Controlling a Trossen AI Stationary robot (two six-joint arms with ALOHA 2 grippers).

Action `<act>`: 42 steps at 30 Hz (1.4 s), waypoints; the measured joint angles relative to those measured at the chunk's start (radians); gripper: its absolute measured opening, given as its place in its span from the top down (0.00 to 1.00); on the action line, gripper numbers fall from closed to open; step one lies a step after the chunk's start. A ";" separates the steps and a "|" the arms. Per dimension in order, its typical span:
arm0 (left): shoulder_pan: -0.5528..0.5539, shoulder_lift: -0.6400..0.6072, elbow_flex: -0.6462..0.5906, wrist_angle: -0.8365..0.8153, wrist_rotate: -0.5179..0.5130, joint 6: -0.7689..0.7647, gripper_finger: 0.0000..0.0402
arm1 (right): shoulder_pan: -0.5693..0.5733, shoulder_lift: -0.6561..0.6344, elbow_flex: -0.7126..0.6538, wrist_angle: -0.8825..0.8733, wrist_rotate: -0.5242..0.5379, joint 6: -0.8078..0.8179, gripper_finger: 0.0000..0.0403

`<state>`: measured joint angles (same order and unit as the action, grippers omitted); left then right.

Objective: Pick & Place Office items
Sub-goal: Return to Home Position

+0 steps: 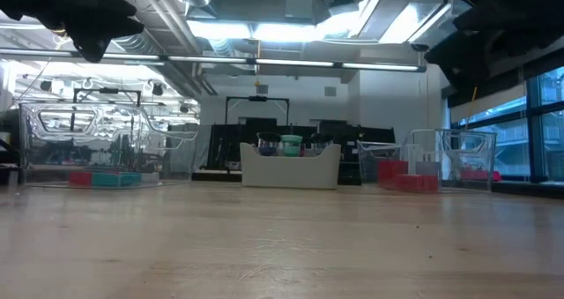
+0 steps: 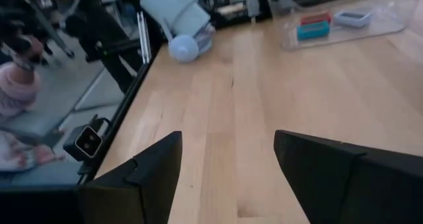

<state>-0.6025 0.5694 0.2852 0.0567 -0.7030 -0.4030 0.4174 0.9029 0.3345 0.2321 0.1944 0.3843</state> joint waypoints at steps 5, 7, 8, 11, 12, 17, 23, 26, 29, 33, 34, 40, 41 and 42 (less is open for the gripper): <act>0.000 0.000 0.000 0.000 -0.065 0.009 0.69 | -0.027 -0.173 -0.098 0.007 -0.007 -0.005 0.39; 0.000 0.000 0.000 -0.001 -0.065 0.010 0.69 | -0.037 -0.231 -0.129 0.006 -0.014 -0.018 0.39; 0.000 0.000 0.000 -0.002 -0.065 0.009 0.69 | -0.042 -0.260 -0.143 0.007 -0.018 -0.026 0.39; 0.000 0.000 0.000 -0.007 -0.066 0.010 0.69 | -0.056 -0.351 -0.180 0.007 -0.028 -0.032 0.39; 0.000 0.000 0.000 -0.008 -0.066 0.016 0.69 | -0.060 -0.374 -0.190 0.007 -0.028 -0.033 0.39; 0.000 0.000 0.000 -0.029 -0.129 0.022 0.69 | -0.077 -0.473 -0.239 0.007 -0.031 -0.056 0.39; 0.000 0.000 0.000 -0.115 -0.188 -0.055 0.69 | -0.101 -0.552 -0.284 0.005 -0.045 -0.059 0.39; 0.000 0.000 0.000 -0.142 -0.194 -0.083 0.70 | -0.117 -0.584 -0.314 0.006 -0.057 -0.058 0.39; 0.000 0.002 0.000 -0.143 -0.197 -0.092 0.70 | -0.132 -0.603 -0.320 -0.033 -0.057 -0.044 0.39; 0.000 0.024 0.000 -0.144 -0.276 -0.118 0.70 | -0.159 -0.608 -0.320 -0.038 -0.056 -0.049 0.39; 0.000 0.035 0.000 -0.144 -0.313 -0.128 0.70 | -0.167 -0.608 -0.320 -0.039 -0.056 -0.052 0.39; 0.003 0.115 0.000 -0.149 -0.443 -0.135 0.70 | -0.230 -0.608 -0.319 -0.079 -0.018 -0.055 0.39; 0.007 0.130 0.000 -0.151 -0.455 -0.135 0.70 | -0.240 -0.608 -0.319 -0.092 0.001 -0.051 0.39; 0.012 0.144 0.000 -0.157 -0.466 -0.134 0.70 | -0.250 -0.608 -0.319 -0.103 0.020 -0.043 0.39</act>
<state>-0.5903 0.7136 0.2848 -0.0999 -1.1689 -0.5373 0.1677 0.2947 0.0151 0.1291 0.2139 0.3416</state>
